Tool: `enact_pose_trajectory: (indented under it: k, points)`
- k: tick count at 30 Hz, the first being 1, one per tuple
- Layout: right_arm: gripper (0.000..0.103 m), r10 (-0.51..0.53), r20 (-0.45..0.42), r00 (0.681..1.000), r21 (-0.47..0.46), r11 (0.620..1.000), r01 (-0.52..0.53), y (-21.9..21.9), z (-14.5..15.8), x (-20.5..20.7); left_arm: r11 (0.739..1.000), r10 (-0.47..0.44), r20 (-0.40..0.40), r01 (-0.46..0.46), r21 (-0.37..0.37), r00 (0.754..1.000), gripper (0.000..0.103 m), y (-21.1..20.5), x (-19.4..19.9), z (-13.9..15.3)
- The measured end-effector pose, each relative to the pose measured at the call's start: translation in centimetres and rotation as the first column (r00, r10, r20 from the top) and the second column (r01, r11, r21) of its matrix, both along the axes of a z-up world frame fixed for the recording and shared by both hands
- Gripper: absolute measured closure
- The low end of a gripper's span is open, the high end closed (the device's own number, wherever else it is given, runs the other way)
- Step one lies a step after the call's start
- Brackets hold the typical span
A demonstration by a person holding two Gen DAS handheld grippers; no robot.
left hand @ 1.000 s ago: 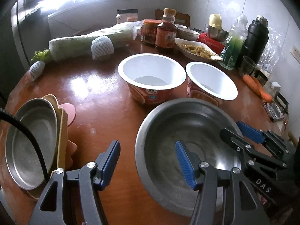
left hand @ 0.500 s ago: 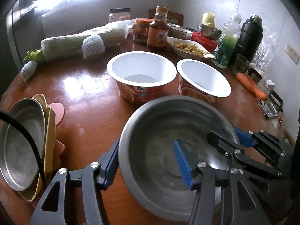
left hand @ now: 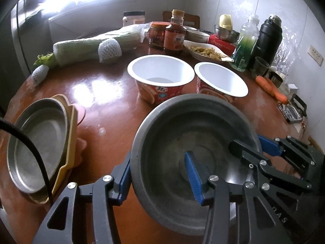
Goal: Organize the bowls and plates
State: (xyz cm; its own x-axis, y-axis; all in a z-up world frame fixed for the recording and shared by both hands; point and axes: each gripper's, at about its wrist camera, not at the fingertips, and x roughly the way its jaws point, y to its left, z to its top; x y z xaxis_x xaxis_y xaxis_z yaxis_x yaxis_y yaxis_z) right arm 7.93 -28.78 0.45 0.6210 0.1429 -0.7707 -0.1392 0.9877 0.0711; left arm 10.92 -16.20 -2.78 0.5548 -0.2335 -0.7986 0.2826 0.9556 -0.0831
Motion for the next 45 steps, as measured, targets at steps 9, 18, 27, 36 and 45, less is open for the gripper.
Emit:
enact_pose_trajectory:
  k: [9,18,27,36,45]
  points:
    - [0.072,0.050,0.000,0.999,0.005,0.999,-0.050,2.1,0.3,-1.0,0.999,0.040,0.008,-0.040,0.002,0.999,0.053,2.0,-1.1,0.1]
    - [0.072,0.048,-0.015,0.999,0.023,0.999,-0.047,2.5,-0.4,-0.8,0.999,0.053,0.009,-0.053,-0.005,0.999,0.053,2.4,-1.0,-0.4]
    - [0.070,0.041,-0.028,0.999,0.040,0.998,-0.040,2.4,-1.0,-0.7,0.999,0.052,0.021,-0.052,-0.008,0.998,0.053,2.4,-1.0,-0.6]
    - [0.070,0.036,-0.032,0.999,0.046,0.998,-0.034,2.5,-1.1,-0.5,0.999,0.051,0.031,-0.050,-0.013,0.998,0.053,2.5,-0.9,-0.7]
    - [0.066,0.020,-0.019,1.000,0.089,0.996,-0.018,2.0,-0.5,-0.8,0.998,0.052,0.032,-0.052,-0.026,0.998,0.053,2.5,-0.9,-0.5]
